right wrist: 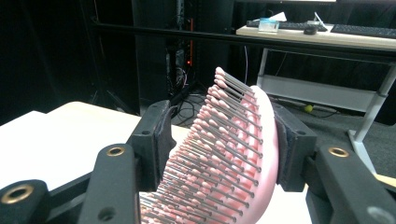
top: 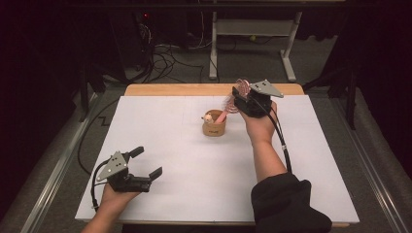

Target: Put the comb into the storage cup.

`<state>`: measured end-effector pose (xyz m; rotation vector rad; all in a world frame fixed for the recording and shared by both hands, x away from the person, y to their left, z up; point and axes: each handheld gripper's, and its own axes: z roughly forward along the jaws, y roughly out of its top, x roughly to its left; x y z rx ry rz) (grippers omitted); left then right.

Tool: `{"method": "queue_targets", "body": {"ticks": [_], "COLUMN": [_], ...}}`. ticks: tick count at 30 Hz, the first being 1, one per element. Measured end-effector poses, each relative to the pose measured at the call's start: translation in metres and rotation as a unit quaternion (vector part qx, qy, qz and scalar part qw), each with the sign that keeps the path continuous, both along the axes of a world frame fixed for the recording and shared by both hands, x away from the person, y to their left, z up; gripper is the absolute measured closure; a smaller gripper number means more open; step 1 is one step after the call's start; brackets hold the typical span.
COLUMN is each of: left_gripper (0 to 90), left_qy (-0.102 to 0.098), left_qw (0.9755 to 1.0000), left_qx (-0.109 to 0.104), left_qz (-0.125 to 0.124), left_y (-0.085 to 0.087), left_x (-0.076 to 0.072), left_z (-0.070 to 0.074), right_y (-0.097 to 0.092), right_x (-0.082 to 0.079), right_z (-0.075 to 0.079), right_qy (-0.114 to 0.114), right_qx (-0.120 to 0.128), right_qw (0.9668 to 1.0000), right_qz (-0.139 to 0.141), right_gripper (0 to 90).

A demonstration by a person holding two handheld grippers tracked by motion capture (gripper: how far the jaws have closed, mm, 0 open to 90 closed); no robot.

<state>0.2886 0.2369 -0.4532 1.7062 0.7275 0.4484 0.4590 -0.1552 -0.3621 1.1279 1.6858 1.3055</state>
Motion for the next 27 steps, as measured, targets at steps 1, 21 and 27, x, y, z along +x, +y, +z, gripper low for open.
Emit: {"method": "queue_targets", "body": {"ticks": [1,21,27], "left_gripper": [0.5,0.5,0.5], "left_qy": [0.0,0.002,0.003], "left_qw": [1.0,1.0,1.0], "left_qx": [0.0,0.002,0.002], "left_qz": [-0.001,-0.002,-0.003], "left_y": [0.0,-0.001,-0.001], "left_x": [0.0,0.0,0.0], "left_z": [0.0,-0.001,-0.001], "right_y": [0.0,-0.01,-0.012], "right_x": [0.0,0.003,0.004], "right_z": [0.0,-0.006,-0.008], "right_qy": [0.001,0.014,0.017], "right_qx": [0.0,0.011,0.012], "right_qw": [1.0,0.9998,0.9998], "right_qz": [0.0,-0.004,-0.006], "right_gripper": [47.1,46.1,45.8]}}
